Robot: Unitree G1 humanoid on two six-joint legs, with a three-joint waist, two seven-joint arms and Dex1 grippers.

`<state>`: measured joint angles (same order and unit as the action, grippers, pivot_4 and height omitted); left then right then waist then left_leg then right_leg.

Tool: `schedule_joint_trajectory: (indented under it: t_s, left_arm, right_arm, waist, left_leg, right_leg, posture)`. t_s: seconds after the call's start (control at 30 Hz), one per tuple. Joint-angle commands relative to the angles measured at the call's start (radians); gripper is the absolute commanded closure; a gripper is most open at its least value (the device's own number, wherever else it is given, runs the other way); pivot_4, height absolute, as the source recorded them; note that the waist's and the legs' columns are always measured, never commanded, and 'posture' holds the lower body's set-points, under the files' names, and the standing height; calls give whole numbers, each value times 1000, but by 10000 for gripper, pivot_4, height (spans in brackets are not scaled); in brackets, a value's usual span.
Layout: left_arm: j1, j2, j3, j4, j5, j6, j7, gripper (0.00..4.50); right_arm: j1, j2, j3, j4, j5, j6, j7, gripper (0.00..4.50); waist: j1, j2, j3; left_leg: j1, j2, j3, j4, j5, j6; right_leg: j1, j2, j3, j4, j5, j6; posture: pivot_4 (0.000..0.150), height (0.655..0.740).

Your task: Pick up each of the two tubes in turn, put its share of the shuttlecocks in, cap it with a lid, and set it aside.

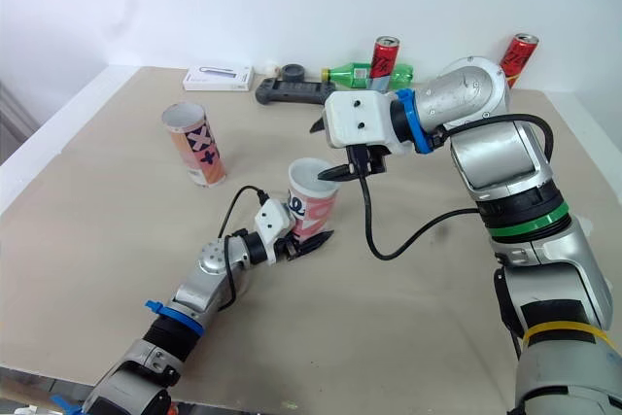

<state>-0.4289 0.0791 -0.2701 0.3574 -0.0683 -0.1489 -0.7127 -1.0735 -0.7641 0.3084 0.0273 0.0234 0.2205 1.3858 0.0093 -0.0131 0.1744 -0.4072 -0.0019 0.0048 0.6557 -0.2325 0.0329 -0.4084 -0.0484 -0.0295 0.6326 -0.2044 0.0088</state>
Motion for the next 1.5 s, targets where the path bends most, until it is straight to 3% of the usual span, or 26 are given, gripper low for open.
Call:
schedule_joint_trajectory:
  t_s: [0.03,0.13,0.23,0.37,0.47,0.57,0.87,1.5]
  left_arm:
    - [14,2,-2,-10,-2,7,-3,16673]
    - [14,2,-3,-11,-2,8,-3,16673]
    - [14,3,-3,-11,-3,8,-3,16673]
    - [14,3,-4,-11,-4,9,-2,16673]
    - [16,3,-6,-14,-5,10,-2,16673]
    - [17,4,-7,-12,-5,9,-3,16673]
    - [17,1,-9,-13,-4,8,-1,16673]
    - [26,-4,-10,-22,-1,13,5,16673]
  right_arm:
    - [-27,4,-10,26,-3,16,4,524]
    - [-47,14,-37,14,51,79,24,524]
    - [-49,18,-51,-20,109,144,49,8414]
    - [-1,10,-36,-93,156,214,67,23769]
    - [26,8,-22,-115,160,232,58,37667]
    - [42,19,-8,-114,149,233,47,44533]
    - [54,49,47,-27,71,174,17,44533]
    - [177,-14,149,-69,-71,43,74,44533]
  waist:
    - [0,0,0]
    - [0,0,0]
    - [0,0,0]
    - [0,0,0]
    - [0,0,0]
    - [0,0,0]
    - [-1,0,0]
    - [-1,0,-9]
  left_leg:
    - [0,0,0,0,0,0]
    - [0,0,0,0,0,0]
    - [0,0,0,0,0,0]
    - [-1,0,0,-1,0,0]
    - [-1,0,-1,-1,0,0]
    - [-1,0,-1,-1,0,0]
    - [0,0,-1,-1,0,0]
    - [2,0,-2,-1,0,0]
  right_leg:
    - [0,0,0,0,0,0]
    - [0,0,0,0,0,0]
    - [-1,0,0,0,0,0]
    - [-1,-1,-1,0,0,-1]
    - [-1,-1,-2,0,0,-1]
    - [-1,-1,-2,0,0,-1]
    - [0,-1,-2,0,0,-1]
    - [3,-1,-4,0,-2,-2]
  posture:
    - [1500,7395]
    - [1500,7395]
    - [1500,7395]
    - [1500,7395]
    - [1500,7395]
    - [1500,7395]
    - [1500,7395]
    - [1500,7395]
